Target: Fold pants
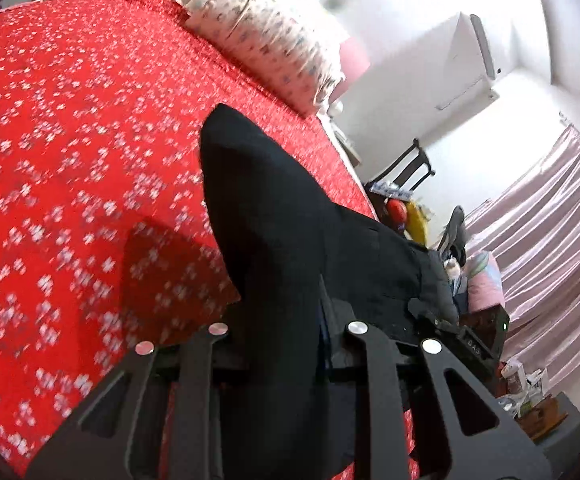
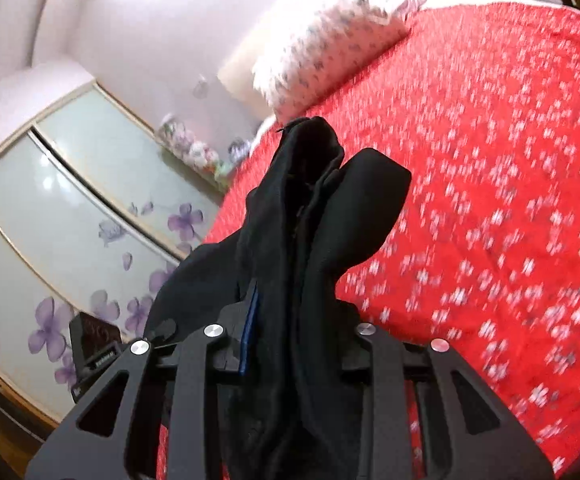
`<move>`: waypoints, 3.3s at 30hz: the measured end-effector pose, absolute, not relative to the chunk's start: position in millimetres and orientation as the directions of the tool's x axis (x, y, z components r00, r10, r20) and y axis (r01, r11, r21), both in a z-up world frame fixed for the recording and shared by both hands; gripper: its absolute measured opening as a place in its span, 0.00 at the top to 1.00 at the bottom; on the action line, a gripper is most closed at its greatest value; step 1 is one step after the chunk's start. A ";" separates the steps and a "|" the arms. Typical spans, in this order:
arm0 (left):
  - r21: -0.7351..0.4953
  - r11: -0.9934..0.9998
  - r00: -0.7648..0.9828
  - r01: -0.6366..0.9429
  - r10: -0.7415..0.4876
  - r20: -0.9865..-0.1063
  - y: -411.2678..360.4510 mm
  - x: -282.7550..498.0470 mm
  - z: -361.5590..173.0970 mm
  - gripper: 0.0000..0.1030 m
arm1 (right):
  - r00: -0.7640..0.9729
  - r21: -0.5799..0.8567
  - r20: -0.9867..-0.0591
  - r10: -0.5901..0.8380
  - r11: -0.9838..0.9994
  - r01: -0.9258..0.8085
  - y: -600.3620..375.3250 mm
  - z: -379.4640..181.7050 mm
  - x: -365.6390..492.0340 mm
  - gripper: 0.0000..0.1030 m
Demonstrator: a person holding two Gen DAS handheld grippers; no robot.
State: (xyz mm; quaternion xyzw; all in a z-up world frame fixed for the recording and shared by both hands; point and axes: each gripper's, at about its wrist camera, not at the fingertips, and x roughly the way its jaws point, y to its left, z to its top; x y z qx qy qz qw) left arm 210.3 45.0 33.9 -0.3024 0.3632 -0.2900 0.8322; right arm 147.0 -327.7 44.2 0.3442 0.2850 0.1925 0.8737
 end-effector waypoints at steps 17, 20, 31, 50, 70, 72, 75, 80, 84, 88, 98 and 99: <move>-0.588 0.806 0.761 0.071 -0.425 -0.491 63.3 193.3 40.8 0.49 | 0.760 0.522 -0.623 0.188 0.823 0.225 -356.7 24.9 151.4 0.48; -0.588 0.772 0.707 0.243 -0.556 -0.438 39.2 178.8 61.1 0.21 | 0.831 0.491 -0.538 0.145 0.855 0.169 -354.6 52.9 130.8 0.42; -0.484 0.806 0.528 0.339 -0.589 -0.612 -35.1 176.5 23.8 0.21 | 0.680 0.631 -0.512 0.525 0.767 -0.117 -307.0 41.0 137.8 0.27; -0.111 0.929 0.649 0.352 -0.328 -0.686 -72.5 156.8 -1.3 0.02 | 0.673 0.701 -0.505 0.540 0.712 -0.044 -316.3 -1.2 130.5 0.27; 0.039 0.971 0.774 0.237 -0.164 -0.612 -56.6 67.3 26.0 0.02 | 0.817 0.301 -0.556 0.154 0.953 0.025 -266.5 44.7 20.8 0.11; 0.028 0.968 0.764 0.248 -0.178 -0.620 -55.0 56.6 25.1 0.02 | 0.831 0.256 -0.545 0.107 0.966 0.044 -261.7 44.7 9.1 0.07; 0.010 0.968 0.766 0.251 -0.192 -0.614 -52.9 41.0 24.3 0.02 | 0.844 0.196 -0.534 0.043 0.978 0.074 -252.1 43.8 -9.4 0.04; -0.023 0.967 0.778 0.255 -0.219 -0.588 -43.0 8.4 28.0 0.02 | 0.858 0.110 -0.513 -0.030 0.989 0.100 -238.2 37.0 -30.1 0.01; -0.047 0.970 0.792 0.239 -0.222 -0.569 -32.4 -13.7 28.3 0.02 | 0.860 0.010 -0.504 -0.076 0.996 0.094 -218.1 32.0 -36.9 0.01; -0.053 0.975 0.806 0.214 -0.207 -0.554 -22.5 -25.2 27.7 0.02 | 0.865 -0.063 -0.490 -0.109 0.994 0.090 -201.8 26.9 -43.3 0.01; 0.019 0.983 0.817 0.182 -0.140 -0.560 -24.2 -21.9 19.1 0.02 | 0.854 -0.139 -0.477 -0.210 0.977 0.163 -185.8 17.8 -46.0 0.01; 0.025 0.982 0.815 0.188 -0.141 -0.562 -26.0 -21.8 18.2 0.02 | 0.851 -0.141 -0.480 -0.213 0.976 0.165 -185.2 16.9 -45.5 0.01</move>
